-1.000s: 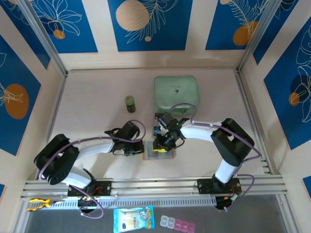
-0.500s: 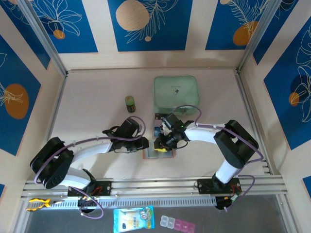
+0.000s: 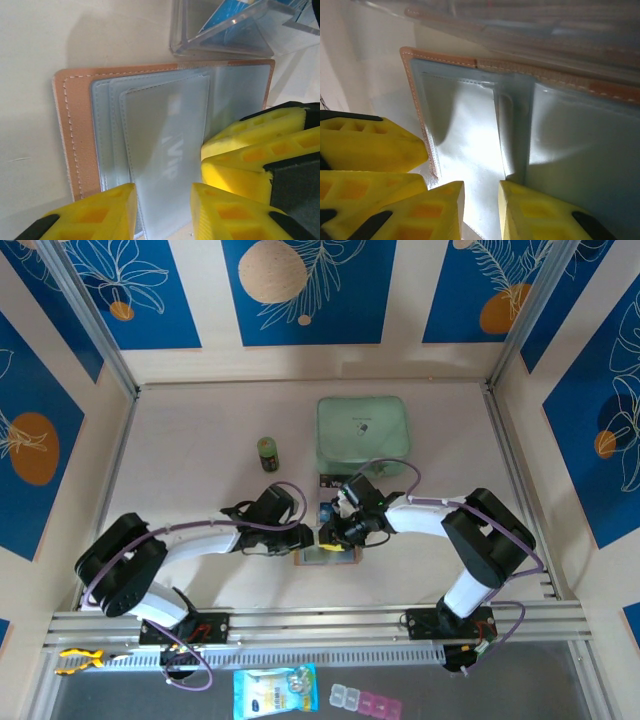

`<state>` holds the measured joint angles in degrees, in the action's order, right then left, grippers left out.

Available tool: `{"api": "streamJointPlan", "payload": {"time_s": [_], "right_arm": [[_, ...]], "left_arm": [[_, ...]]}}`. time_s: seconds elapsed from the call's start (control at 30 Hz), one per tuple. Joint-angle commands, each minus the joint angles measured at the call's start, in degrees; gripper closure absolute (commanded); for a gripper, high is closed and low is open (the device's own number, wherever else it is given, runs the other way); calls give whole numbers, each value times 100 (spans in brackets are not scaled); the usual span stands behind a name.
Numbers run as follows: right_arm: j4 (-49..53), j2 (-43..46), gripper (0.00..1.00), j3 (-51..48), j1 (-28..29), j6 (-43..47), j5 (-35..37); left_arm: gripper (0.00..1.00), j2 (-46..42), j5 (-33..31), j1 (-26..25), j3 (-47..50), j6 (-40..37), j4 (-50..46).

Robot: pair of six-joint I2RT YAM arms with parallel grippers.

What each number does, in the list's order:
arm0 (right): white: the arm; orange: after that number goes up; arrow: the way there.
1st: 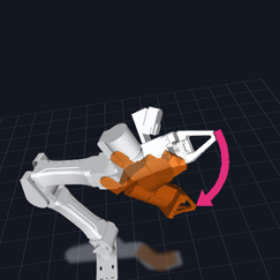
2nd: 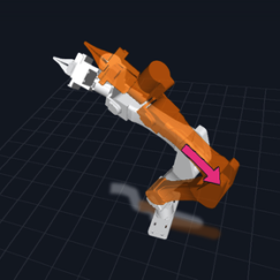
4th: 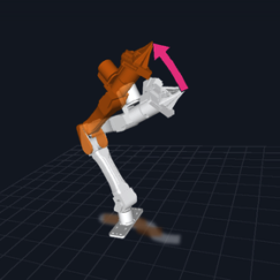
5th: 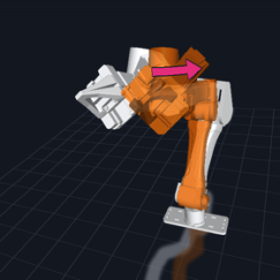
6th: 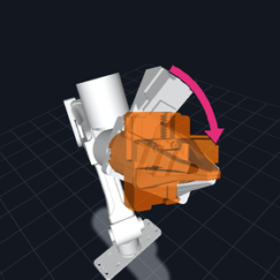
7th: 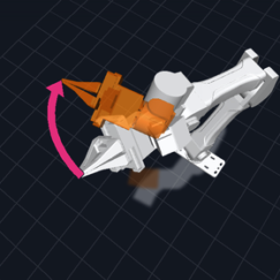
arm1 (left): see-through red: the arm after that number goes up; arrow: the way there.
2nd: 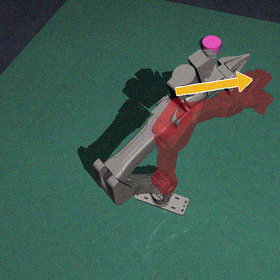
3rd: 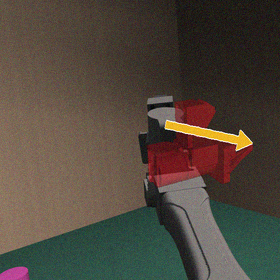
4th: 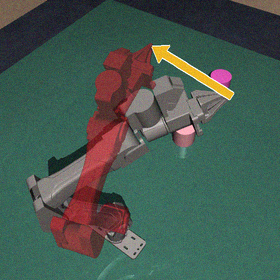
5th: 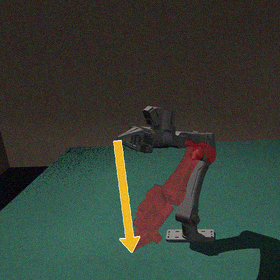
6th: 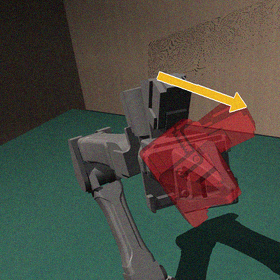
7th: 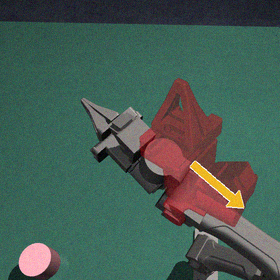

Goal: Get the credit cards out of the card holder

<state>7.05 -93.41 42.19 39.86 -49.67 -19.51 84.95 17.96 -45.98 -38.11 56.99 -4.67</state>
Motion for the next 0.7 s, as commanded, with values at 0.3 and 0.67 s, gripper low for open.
{"api": "streamJointPlan", "payload": {"time_s": [0.3, 0.67], "right_arm": [[147, 47, 76, -251, -114, -184, -96], [931, 417, 78, 165, 158, -60, 403]], "left_arm": [[65, 176, -31, -74, -179, 54, -94], [65, -123, -334, -70, -120, -28, -327]]}}
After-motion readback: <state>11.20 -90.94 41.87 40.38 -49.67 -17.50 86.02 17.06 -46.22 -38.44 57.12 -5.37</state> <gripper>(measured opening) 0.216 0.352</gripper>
